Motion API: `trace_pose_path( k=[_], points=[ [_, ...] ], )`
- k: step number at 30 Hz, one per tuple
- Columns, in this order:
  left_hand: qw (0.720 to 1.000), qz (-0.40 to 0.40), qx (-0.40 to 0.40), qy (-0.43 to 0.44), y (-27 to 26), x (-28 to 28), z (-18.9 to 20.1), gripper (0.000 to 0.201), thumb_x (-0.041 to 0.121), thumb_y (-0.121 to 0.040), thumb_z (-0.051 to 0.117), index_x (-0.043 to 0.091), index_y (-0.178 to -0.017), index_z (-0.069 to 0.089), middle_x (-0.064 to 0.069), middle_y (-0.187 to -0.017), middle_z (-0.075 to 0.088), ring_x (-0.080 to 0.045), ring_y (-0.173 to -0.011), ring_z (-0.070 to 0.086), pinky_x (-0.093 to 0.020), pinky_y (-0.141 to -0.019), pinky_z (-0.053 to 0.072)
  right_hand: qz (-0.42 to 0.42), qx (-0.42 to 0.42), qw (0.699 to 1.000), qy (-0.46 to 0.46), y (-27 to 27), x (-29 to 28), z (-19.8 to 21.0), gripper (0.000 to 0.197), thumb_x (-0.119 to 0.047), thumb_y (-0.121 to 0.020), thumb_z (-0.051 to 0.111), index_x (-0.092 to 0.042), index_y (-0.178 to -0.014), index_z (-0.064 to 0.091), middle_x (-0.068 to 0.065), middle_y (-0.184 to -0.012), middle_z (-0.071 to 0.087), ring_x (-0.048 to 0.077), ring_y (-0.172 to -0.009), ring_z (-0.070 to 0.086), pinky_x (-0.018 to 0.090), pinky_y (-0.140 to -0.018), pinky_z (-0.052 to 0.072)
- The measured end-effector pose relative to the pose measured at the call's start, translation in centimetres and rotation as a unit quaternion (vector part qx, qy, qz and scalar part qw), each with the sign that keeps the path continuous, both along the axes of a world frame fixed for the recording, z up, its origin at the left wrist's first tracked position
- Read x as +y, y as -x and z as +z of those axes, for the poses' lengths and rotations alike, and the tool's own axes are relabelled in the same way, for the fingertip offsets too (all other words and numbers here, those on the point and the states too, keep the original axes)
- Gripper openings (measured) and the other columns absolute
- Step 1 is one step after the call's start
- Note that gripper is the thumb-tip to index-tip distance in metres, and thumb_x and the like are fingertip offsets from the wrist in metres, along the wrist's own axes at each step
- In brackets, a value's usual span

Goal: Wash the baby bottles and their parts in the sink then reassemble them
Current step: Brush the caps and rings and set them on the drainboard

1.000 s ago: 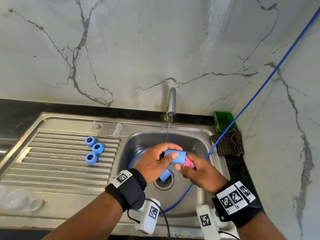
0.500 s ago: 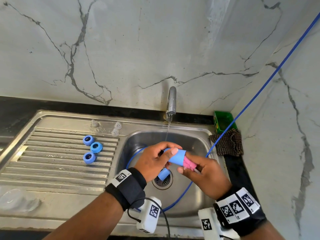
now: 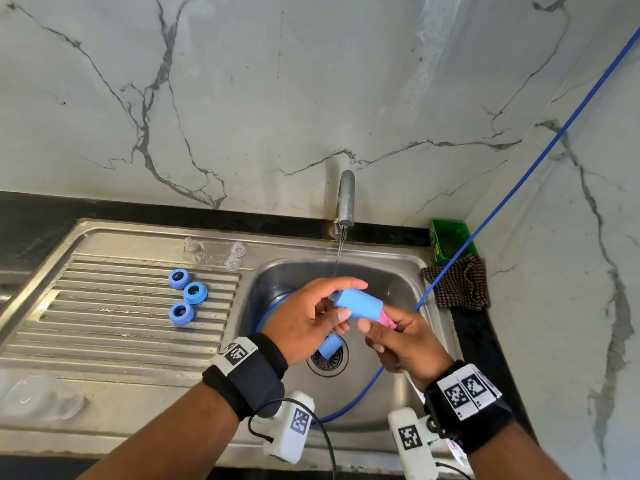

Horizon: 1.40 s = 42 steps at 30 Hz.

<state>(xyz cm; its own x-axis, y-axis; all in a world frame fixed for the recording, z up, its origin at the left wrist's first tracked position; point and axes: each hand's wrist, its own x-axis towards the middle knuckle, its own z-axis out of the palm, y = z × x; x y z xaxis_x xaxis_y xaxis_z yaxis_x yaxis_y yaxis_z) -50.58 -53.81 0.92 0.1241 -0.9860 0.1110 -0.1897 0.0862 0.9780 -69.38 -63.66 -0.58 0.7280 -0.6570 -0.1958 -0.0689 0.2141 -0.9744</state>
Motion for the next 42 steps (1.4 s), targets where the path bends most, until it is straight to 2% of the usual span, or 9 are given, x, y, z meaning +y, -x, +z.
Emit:
trace_pose_path(
  k=[5,9,14,21,27,31,34,38,42],
  points=[
    [0.988,0.077,0.025,-0.128,0.7,-0.3,1.2,0.038,0.054,-0.094,0.054,0.02,-0.106,0.068,-0.01,-0.074,0.069,-0.021,-0.046,0.06,-0.029,-0.049,0.051,0.015,0.019,0.992,0.125,-0.6,0.0,1.1,0.03,-0.016,-0.085,0.08,0.009,-0.082,0.064,-0.003,-0.051,0.039,0.01,-0.042,0.029,0.02,-0.043,0.027],
    [0.985,0.109,-0.053,-0.123,0.2,-0.7,1.1,0.062,0.079,-0.084,0.048,0.021,-0.096,0.069,-0.002,-0.074,0.07,-0.017,-0.052,0.062,-0.022,-0.057,0.049,-0.017,0.018,0.996,0.08,-0.8,0.4,1.3,0.037,-0.025,-0.088,0.077,-0.002,-0.067,0.057,0.008,-0.051,0.038,0.013,-0.039,0.025,0.017,-0.04,0.022],
    [0.987,0.005,-0.146,0.07,-0.8,-0.7,-0.2,0.032,0.03,-0.101,0.058,0.027,-0.132,0.062,0.009,-0.127,0.063,-0.013,-0.119,0.058,-0.023,-0.095,0.048,-0.019,0.023,0.999,-0.032,-0.5,0.2,1.3,0.023,-0.036,-0.085,0.074,-0.015,-0.093,0.076,0.008,-0.055,0.039,0.009,-0.039,0.022,0.016,-0.042,0.016],
    [0.983,0.071,-0.052,-0.163,0.1,-1.9,-0.1,0.047,0.05,-0.104,0.042,0.012,-0.094,0.068,-0.006,-0.065,0.068,-0.019,-0.051,0.057,-0.024,-0.055,0.046,-0.007,0.037,0.997,0.062,-0.9,0.7,1.3,0.026,-0.015,-0.091,0.07,0.008,-0.082,0.065,0.01,-0.052,0.036,0.01,-0.037,0.025,0.016,-0.038,0.022],
    [0.994,0.003,-0.11,-0.006,-0.6,-1.7,-1.6,0.034,0.044,-0.099,0.053,0.034,-0.131,0.057,0.008,-0.122,0.061,-0.01,-0.109,0.062,-0.026,-0.091,0.051,-0.04,0.075,0.996,-0.041,-0.8,-0.6,1.7,0.03,-0.036,-0.09,0.067,-0.022,-0.064,0.064,0.007,-0.055,0.04,0.009,-0.039,0.019,0.017,-0.044,0.012],
    [0.996,0.034,-0.051,-0.068,0.4,-1.6,-1.8,0.019,0.028,-0.104,0.051,0.023,-0.12,0.061,0.006,-0.081,0.064,-0.01,-0.064,0.056,-0.031,-0.069,0.05,-0.016,0.071,0.997,-0.031,-0.6,-0.6,1.7,0.042,-0.045,-0.089,0.07,-0.007,-0.074,0.059,0.004,-0.054,0.044,0.011,-0.036,0.023,0.017,-0.042,0.014],
    [0.979,0.063,0.063,-0.18,0.9,-1.8,-1.1,0.053,0.053,-0.103,0.04,0.005,-0.089,0.059,-0.006,-0.063,0.057,-0.015,-0.045,0.042,-0.029,-0.048,0.038,0.039,0.048,0.981,0.183,-0.9,-0.4,2.0,0.022,-0.025,-0.091,0.073,-0.004,-0.095,0.075,-0.004,-0.059,0.057,0.006,-0.05,0.045,0.02,-0.052,0.039],
    [0.983,0.058,0.065,-0.16,0.1,-1.9,-1.2,0.077,0.076,-0.088,0.043,0.001,-0.099,0.059,-0.01,-0.075,0.064,-0.02,-0.055,0.056,-0.029,-0.051,0.047,0.033,0.061,0.971,0.231,-0.9,-1.4,1.4,0.023,-0.026,-0.092,0.072,-0.003,-0.088,0.071,-0.01,-0.057,0.045,0.01,-0.055,0.038,0.024,-0.056,0.035],
    [0.996,0.039,0.042,-0.073,0.0,-1.8,-1.7,0.04,0.047,-0.096,0.057,0.018,-0.123,0.06,-0.006,-0.106,0.068,-0.02,-0.087,0.069,-0.031,-0.078,0.058,0.037,0.045,0.988,0.146,-1.0,-1.4,1.5,0.036,-0.022,-0.092,0.069,0.014,-0.093,0.065,-0.01,-0.049,0.042,0.005,-0.043,0.034,0.014,-0.046,0.03]
  ],
)
